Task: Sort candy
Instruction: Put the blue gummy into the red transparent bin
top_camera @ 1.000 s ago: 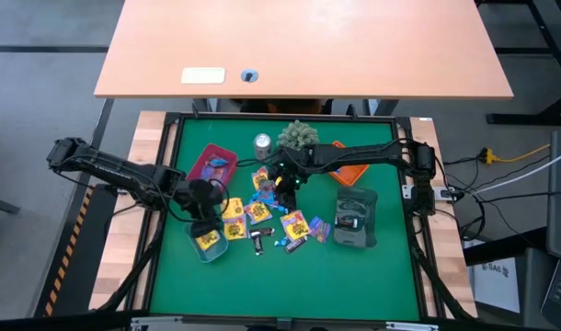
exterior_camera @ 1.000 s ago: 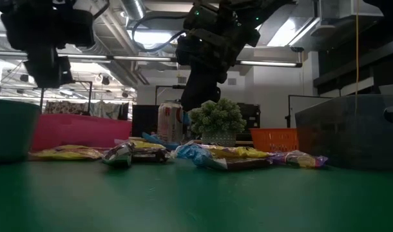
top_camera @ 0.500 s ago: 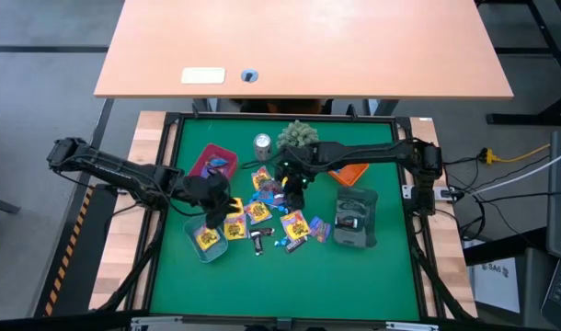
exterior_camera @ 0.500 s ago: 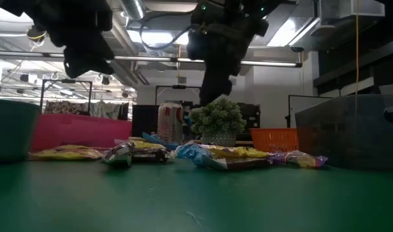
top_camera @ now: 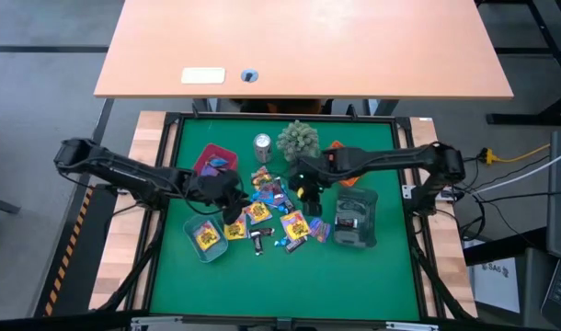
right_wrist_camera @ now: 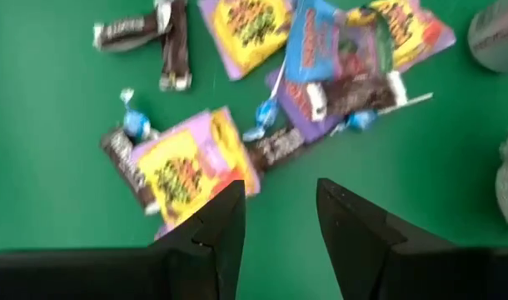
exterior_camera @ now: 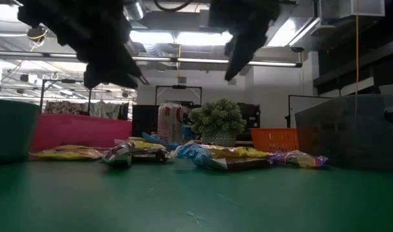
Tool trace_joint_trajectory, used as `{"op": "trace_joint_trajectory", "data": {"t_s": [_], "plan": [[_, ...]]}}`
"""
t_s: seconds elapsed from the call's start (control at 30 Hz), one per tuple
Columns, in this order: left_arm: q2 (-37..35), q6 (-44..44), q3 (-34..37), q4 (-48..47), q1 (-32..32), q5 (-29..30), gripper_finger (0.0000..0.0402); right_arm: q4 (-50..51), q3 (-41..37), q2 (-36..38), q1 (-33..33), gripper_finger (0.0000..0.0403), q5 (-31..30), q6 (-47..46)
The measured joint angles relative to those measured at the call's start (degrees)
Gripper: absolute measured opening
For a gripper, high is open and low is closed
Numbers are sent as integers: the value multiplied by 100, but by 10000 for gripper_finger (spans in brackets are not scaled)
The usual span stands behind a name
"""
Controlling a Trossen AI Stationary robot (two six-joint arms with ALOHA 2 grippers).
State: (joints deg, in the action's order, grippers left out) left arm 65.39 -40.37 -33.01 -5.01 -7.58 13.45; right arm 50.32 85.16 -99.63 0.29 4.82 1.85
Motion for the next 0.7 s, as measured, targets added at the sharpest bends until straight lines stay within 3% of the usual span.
{"op": "trace_joint_trajectory", "data": {"t_s": [0.23,0.47,0.7], "plan": [[404,0,0,6,218,-1,146,-176,-1053,797,285,149,-106,-124],[892,-1,0,236,428,61,146,-2002,-2471,1429,270,149,-188,-259],[1516,42,0,927,654,100,146,-3406,-2996,1362,270,149,-185,-155]]}}
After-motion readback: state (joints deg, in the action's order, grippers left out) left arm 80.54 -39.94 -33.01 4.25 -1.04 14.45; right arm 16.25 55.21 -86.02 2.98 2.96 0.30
